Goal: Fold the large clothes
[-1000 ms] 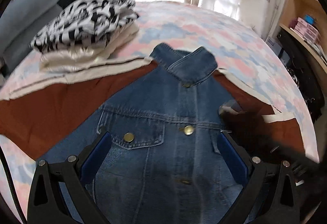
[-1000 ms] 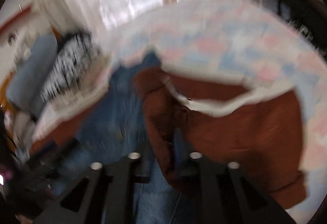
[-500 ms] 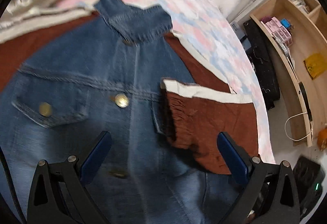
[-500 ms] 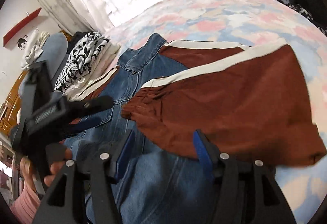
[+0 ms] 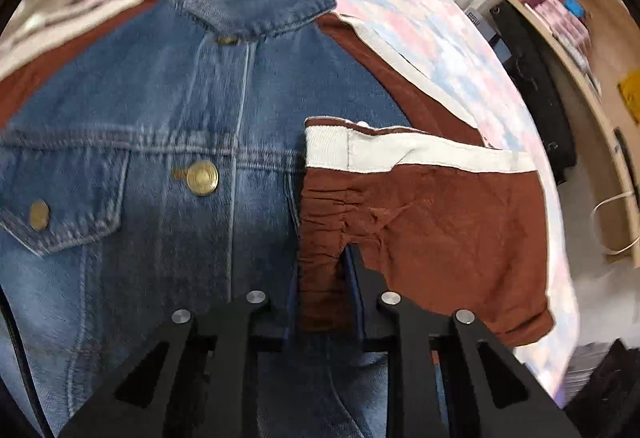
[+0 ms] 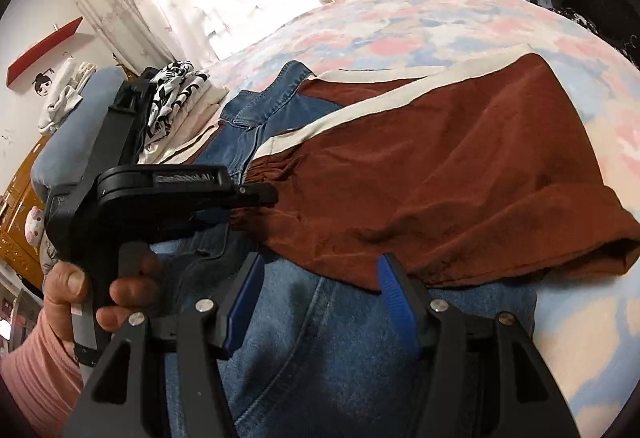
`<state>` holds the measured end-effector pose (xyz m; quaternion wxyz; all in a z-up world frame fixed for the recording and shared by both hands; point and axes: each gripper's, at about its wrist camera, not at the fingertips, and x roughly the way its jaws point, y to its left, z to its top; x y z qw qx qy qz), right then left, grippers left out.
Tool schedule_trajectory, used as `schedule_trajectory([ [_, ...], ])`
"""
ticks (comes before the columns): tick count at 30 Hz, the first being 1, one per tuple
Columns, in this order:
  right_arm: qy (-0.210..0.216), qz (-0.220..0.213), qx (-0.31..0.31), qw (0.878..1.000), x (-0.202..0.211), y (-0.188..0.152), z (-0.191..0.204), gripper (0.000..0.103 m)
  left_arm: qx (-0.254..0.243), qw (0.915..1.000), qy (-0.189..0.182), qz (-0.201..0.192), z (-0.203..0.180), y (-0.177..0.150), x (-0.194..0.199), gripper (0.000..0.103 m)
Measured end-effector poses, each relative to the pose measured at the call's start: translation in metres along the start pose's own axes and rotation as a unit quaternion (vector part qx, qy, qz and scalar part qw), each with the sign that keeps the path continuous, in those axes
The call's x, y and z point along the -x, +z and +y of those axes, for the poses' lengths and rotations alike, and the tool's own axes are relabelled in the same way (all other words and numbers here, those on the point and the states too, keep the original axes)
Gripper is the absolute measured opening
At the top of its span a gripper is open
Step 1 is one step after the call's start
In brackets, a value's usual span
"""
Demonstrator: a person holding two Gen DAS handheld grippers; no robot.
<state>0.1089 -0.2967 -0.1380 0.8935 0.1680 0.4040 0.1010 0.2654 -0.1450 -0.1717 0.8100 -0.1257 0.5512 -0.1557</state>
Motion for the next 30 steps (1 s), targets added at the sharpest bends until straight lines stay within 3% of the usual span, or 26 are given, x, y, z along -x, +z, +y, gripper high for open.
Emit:
schedule_trajectory([
  [5,0.004,-0.01,0.003,1.0,0.001,-0.001,0.0,0.059,-0.087,0.9934,0.032,-0.068,-0.044,0.011,0.03,0.006],
  [9,0.017,-0.008,0.0,1.0,0.006,0.004,0.0,0.059,-0.151,0.9725,0.076,-0.16,-0.076,0.028,0.075,0.006],
  [13,0.028,-0.023,0.001,0.999,0.028,0.017,0.001,0.059,-0.159,0.9589,0.104,-0.21,-0.067,0.041,0.118,0.006],
  [16,0.019,-0.041,0.001,0.999,0.047,0.026,-0.004,0.062,-0.143,0.9512,0.148,-0.23,-0.037,0.05,0.127,0.006],
  [20,-0.012,-0.045,-0.013,0.999,0.057,0.033,-0.026,0.065,-0.089,0.9581,0.195,-0.19,0.029,0.057,0.109,0.007],
  [23,-0.038,-0.021,-0.037,0.998,0.05,0.037,-0.051,0.065,-0.071,0.9686,0.207,-0.118,0.069,0.052,0.073,0.012],
  [25,-0.041,-0.001,-0.055,0.998,0.041,0.042,-0.066,0.065,-0.061,0.9719,0.211,-0.084,0.087,0.049,0.054,0.033],
  [26,-0.042,0.008,-0.065,0.997,0.036,0.046,-0.073,0.065,-0.054,0.9741,0.204,-0.08,0.093,0.051,0.05,0.037],
  [28,-0.04,0.027,-0.09,0.995,0.024,0.056,-0.091,0.065,-0.031,0.9816,0.174,-0.074,0.102,0.051,0.046,0.058],
  [30,-0.035,0.037,-0.115,0.992,0.013,0.067,-0.107,0.065,-0.009,0.9851,0.153,-0.078,0.107,0.053,0.045,0.067],
])
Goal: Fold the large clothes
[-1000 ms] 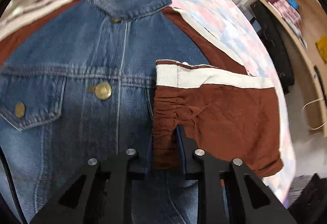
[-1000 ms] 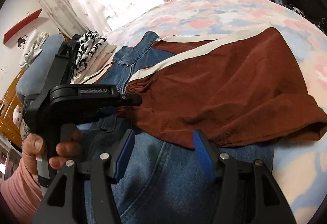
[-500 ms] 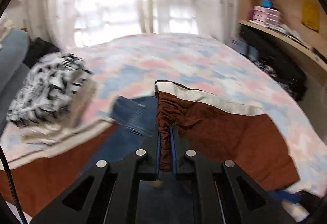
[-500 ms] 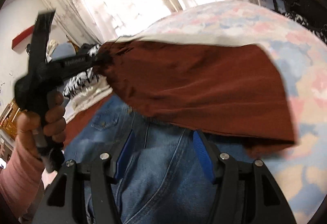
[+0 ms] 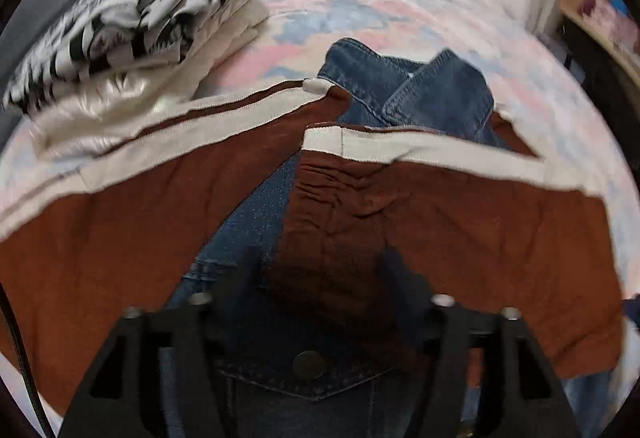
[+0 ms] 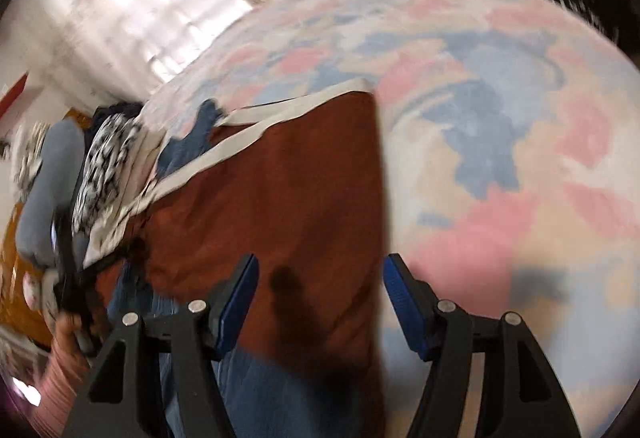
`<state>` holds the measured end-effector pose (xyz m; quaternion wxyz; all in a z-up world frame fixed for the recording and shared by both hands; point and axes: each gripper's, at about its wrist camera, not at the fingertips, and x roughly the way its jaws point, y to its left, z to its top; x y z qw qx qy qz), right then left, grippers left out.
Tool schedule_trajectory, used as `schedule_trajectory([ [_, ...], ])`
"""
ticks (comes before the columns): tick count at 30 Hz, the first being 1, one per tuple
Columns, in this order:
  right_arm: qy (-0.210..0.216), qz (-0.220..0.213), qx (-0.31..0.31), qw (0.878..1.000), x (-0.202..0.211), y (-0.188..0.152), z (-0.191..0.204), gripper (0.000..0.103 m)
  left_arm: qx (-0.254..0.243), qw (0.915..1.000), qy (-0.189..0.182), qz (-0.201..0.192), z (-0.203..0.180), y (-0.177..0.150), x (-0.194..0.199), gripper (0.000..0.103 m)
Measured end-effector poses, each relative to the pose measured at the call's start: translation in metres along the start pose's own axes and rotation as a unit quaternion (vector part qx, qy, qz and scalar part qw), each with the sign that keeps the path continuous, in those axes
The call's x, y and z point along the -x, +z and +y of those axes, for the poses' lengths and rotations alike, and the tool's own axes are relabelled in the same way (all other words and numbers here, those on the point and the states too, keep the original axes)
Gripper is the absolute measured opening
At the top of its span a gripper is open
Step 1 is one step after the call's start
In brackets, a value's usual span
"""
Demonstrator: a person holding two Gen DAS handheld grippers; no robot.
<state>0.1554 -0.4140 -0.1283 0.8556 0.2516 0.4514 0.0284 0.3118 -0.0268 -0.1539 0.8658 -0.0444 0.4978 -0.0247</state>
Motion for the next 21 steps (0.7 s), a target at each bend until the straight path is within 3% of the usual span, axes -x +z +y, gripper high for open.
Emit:
schedule_trajectory([
  [6,0.001,0.026,-0.054,0.998,-0.052,0.054,-0.021,0.065,0.044,0.9986,-0.023,0.022,0.014,0.011,-0.026,0.067],
  [9,0.007,0.035,-0.073,0.997,-0.073,0.064,-0.028,0.065,0.031,0.9991,-0.019,0.023,0.016,0.01,-0.035,0.034],
  [10,0.009,0.034,-0.066,0.997,-0.077,0.066,-0.025,0.048,0.019,0.9996,-0.01,0.018,0.013,0.01,-0.033,0.029],
  [11,0.006,0.03,-0.048,0.998,-0.077,0.069,-0.021,0.021,0.013,0.9998,-0.007,0.009,0.01,0.009,-0.031,0.027],
  [12,0.006,0.031,-0.026,0.999,-0.075,0.071,-0.015,0.004,0.006,0.9999,-0.005,-0.008,0.007,0.008,-0.024,0.027],
  [14,0.006,-0.007,-0.008,1.0,-0.058,0.075,-0.009,0.004,0.003,0.9996,-0.016,-0.021,0.003,0.007,-0.019,0.027],
  [16,-0.011,-0.04,0.002,0.999,-0.048,0.075,-0.008,0.004,-0.004,0.9996,-0.026,-0.003,-0.002,0.005,-0.026,0.027],
  [18,-0.061,-0.024,0.004,0.998,-0.061,0.072,-0.015,0.004,-0.016,0.9997,-0.014,0.016,-0.006,0.0,-0.034,0.028],
  [21,-0.074,0.008,-0.009,0.997,-0.071,0.066,-0.026,0.012,-0.019,0.9997,-0.01,0.009,-0.01,0.0,-0.027,0.033],
])
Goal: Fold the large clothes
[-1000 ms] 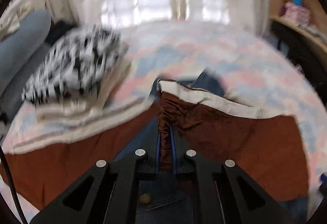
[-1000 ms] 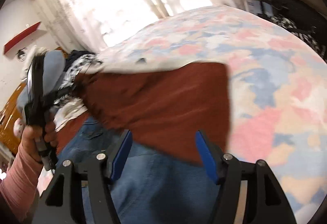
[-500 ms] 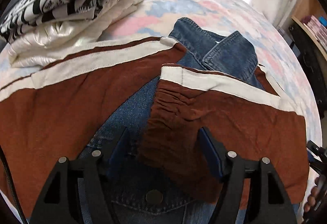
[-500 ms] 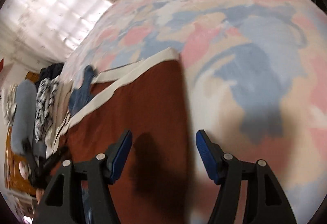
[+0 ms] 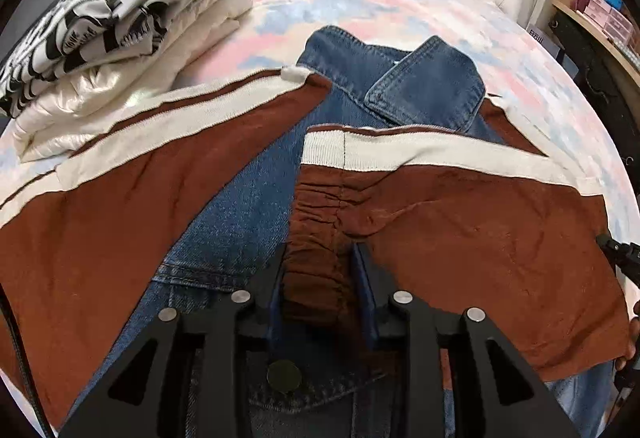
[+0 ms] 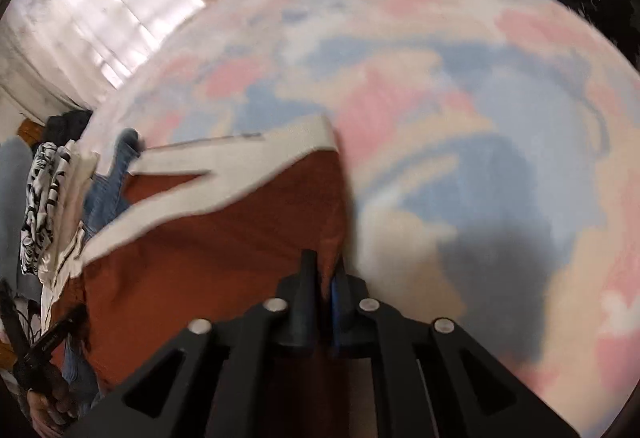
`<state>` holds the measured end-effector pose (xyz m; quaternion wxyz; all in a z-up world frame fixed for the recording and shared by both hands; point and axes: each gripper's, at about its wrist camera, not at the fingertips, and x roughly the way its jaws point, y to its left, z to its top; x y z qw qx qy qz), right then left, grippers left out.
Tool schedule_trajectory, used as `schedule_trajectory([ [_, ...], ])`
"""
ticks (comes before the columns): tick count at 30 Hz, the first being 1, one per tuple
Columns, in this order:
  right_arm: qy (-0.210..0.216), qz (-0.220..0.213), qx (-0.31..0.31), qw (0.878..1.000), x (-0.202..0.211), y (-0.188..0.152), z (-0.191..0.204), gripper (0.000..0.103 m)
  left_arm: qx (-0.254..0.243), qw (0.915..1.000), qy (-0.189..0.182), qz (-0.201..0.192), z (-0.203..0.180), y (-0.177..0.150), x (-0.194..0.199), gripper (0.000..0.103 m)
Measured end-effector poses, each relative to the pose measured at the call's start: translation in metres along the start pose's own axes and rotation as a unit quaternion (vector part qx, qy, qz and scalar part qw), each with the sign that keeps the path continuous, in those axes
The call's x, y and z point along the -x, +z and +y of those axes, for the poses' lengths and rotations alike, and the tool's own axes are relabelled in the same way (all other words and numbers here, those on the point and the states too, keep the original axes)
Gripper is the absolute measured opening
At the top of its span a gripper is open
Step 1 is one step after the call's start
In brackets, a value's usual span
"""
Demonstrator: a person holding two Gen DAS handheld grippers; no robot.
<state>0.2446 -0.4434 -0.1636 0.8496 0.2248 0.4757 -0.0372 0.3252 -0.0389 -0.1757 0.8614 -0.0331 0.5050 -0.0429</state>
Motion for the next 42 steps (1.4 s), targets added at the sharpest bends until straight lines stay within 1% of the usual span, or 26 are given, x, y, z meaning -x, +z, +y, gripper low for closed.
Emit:
schedule_trajectory([
  [2,0.013,0.01,-0.019,1.0,0.014,-0.003,-0.004,0.022,0.009,0.9998,-0.02,-0.002,0.003,0.001,0.01,0.044],
  [3,0.023,0.014,-0.02,0.999,0.024,-0.006,-0.005,0.037,0.012,0.9996,-0.026,-0.003,0.004,0.001,0.015,0.053],
  [4,0.031,0.015,-0.017,0.999,0.031,-0.01,-0.003,0.053,0.014,0.9994,-0.032,-0.007,0.005,0.001,0.02,0.055],
  [6,0.045,0.017,-0.002,0.999,0.049,-0.024,0.002,0.062,0.006,0.9993,-0.035,-0.014,0.003,0.0,0.027,0.055],
  [7,0.048,0.021,0.008,0.999,0.057,-0.033,0.005,0.062,0.0,0.9993,-0.035,-0.015,0.007,-0.005,0.032,0.055],
  [10,0.041,0.043,0.026,0.998,0.067,-0.057,0.012,0.062,-0.014,0.9996,-0.023,-0.007,0.002,-0.011,0.027,0.054],
  [11,0.038,0.051,0.029,0.998,0.065,-0.064,0.014,0.062,-0.014,0.9997,-0.018,-0.001,0.003,-0.014,0.025,0.05],
  [12,0.038,0.062,0.035,0.997,0.061,-0.074,0.014,0.062,-0.012,0.9998,-0.014,0.008,0.004,-0.015,0.02,0.041],
  [13,0.036,0.068,0.039,0.996,0.057,-0.08,0.013,0.059,-0.008,0.9997,-0.003,0.021,0.005,-0.017,0.014,0.04],
  [14,0.032,0.069,0.042,0.996,0.053,-0.085,0.012,0.052,-0.003,0.9997,0.0,0.026,0.006,-0.019,0.011,0.04],
  [15,0.032,0.067,0.045,0.996,0.052,-0.089,0.011,0.025,0.0,0.9998,0.001,0.02,0.006,-0.02,0.014,0.038],
  [16,0.04,0.071,0.042,0.996,0.054,-0.091,0.011,0.019,-0.001,0.9999,0.001,0.016,0.006,-0.02,0.016,0.038],
  [17,0.042,0.063,0.039,0.996,0.06,-0.092,0.01,0.016,-0.005,0.9999,-0.001,0.014,0.005,-0.021,0.018,0.038],
  [18,0.035,0.044,0.047,0.997,0.07,-0.091,0.011,0.011,-0.005,0.9999,-0.001,0.014,0.006,-0.022,0.017,0.038],
  [19,0.019,0.029,0.054,0.998,0.075,-0.091,0.01,0.011,-0.007,0.9998,0.002,0.02,0.006,-0.025,0.014,0.038],
  [20,0.005,0.029,0.056,0.998,0.071,-0.092,0.008,0.011,-0.014,0.9997,0.007,0.021,0.004,-0.028,0.012,0.038],
  [22,-0.002,0.059,0.054,0.997,0.055,-0.099,0.0,0.011,-0.026,0.9994,0.015,0.017,0.001,-0.029,0.015,0.039],
  [23,-0.003,0.059,0.051,0.997,0.056,-0.099,-0.001,0.011,-0.029,0.9993,0.015,0.018,0.0,-0.029,0.019,0.039],
  [25,-0.004,0.06,0.038,0.997,0.066,-0.095,-0.002,0.017,-0.034,0.9993,0.006,0.015,0.002,-0.03,0.03,0.041],
  [27,-0.016,0.049,0.036,0.998,0.08,-0.092,0.0,0.018,-0.045,0.999,0.002,0.009,0.002,-0.03,0.043,0.043],
  [29,-0.023,0.033,0.052,0.998,0.095,-0.09,0.007,0.018,-0.064,0.9979,0.0,-0.012,-0.002,-0.031,0.062,0.049],
  [30,-0.018,0.027,0.06,0.998,0.104,-0.09,0.011,0.018,-0.067,0.9976,-0.001,-0.016,-0.003,-0.03,0.068,0.054],
  [32,-0.006,0.024,0.066,0.997,0.112,-0.087,0.023,0.018,-0.063,0.9976,-0.021,-0.019,-0.007,-0.026,0.08,0.054],
  [35,0.02,0.026,0.081,0.996,0.109,-0.081,0.053,0.018,-0.041,0.9978,-0.05,-0.008,-0.017,-0.015,0.081,0.054],
  [39,0.074,0.045,0.093,0.992,0.073,-0.069,0.11,0.025,-0.04,0.998,-0.049,-0.004,-0.045,-0.004,0.056,0.053],
  [42,0.097,0.064,0.098,0.988,0.038,-0.064,0.137,0.026,-0.045,0.9983,-0.036,0.003,-0.06,-0.003,0.034,0.053],
])
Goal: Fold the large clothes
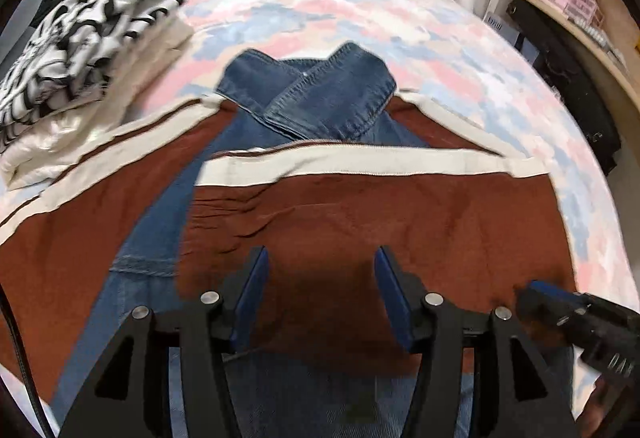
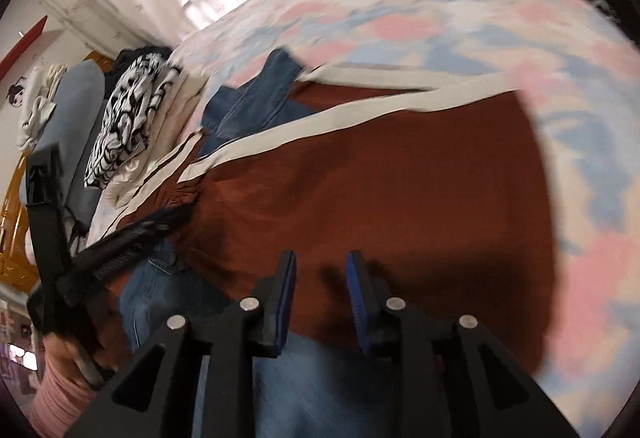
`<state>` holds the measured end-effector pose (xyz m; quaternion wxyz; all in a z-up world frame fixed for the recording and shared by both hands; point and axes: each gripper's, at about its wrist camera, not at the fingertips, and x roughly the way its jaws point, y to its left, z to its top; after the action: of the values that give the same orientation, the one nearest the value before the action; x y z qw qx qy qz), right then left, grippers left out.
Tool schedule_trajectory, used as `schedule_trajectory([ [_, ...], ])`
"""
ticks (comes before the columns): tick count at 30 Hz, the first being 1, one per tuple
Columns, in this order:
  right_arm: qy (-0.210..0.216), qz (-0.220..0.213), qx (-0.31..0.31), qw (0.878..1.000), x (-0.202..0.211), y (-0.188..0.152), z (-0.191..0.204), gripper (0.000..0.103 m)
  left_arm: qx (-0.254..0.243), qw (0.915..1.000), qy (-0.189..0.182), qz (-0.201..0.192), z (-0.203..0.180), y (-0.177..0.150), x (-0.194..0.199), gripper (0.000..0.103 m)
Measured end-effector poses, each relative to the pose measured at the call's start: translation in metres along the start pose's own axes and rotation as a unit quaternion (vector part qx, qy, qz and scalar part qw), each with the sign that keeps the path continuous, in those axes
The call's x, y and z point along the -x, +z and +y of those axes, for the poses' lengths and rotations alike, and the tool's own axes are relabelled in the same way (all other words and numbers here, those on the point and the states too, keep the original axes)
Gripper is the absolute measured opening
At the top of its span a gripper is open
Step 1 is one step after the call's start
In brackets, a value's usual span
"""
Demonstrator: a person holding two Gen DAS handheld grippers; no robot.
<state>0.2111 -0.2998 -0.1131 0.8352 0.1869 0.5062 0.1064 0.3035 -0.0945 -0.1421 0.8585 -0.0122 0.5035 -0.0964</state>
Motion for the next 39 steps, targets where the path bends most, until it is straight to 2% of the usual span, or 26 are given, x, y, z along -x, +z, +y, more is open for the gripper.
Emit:
schedule_trajectory([
  [3,-0.012,0.009,0.001,1.0,-0.032,0.006,0.0,0.026,0.003,0.9994,0.026,0.021,0.002,0.001,-0.031,0.054],
  [6,-0.054,-0.012,-0.003,0.998,-0.039,0.008,-0.023,0.022,0.016,0.9991,0.04,0.004,0.014,0.002,-0.037,0.054],
  [8,-0.106,-0.041,-0.014,0.993,-0.029,0.008,-0.05,0.021,0.03,0.9989,0.037,0.005,0.023,0.004,-0.04,0.051],
  [12,-0.119,-0.069,-0.072,0.988,0.006,-0.001,-0.107,0.021,0.035,0.9988,0.036,-0.003,0.026,0.002,-0.038,0.051],
  [17,-0.102,-0.073,-0.112,0.986,0.034,-0.017,-0.124,0.024,0.032,0.9984,0.046,-0.006,0.021,-0.002,-0.028,0.053],
  [20,-0.086,-0.074,-0.115,0.987,0.048,-0.027,-0.116,0.026,0.04,0.9988,0.03,-0.004,0.02,-0.006,-0.012,0.053],
  [24,-0.067,-0.086,-0.102,0.989,0.064,-0.037,-0.082,0.03,0.024,0.9991,0.026,-0.025,0.013,-0.019,0.025,0.053],
  [27,-0.051,-0.095,-0.089,0.99,0.071,-0.044,-0.053,0.033,0.013,0.9986,0.029,-0.043,0.008,-0.034,0.063,0.061],
  [29,-0.04,-0.102,-0.083,0.991,0.081,-0.053,-0.036,0.034,0.012,0.9979,0.031,-0.056,0.007,-0.044,0.087,0.062],
  [32,-0.027,-0.11,-0.076,0.991,0.093,-0.065,-0.017,0.036,0.02,0.9965,0.031,-0.075,0.011,-0.058,0.12,0.065],
  [34,-0.018,-0.11,-0.073,0.991,0.1,-0.075,-0.006,0.039,0.027,0.9955,0.032,-0.085,0.013,-0.068,0.137,0.071],
  [39,-0.011,-0.106,-0.055,0.993,0.112,-0.099,0.023,0.045,0.041,0.9933,0.038,-0.101,0.025,-0.104,0.177,0.073],
])
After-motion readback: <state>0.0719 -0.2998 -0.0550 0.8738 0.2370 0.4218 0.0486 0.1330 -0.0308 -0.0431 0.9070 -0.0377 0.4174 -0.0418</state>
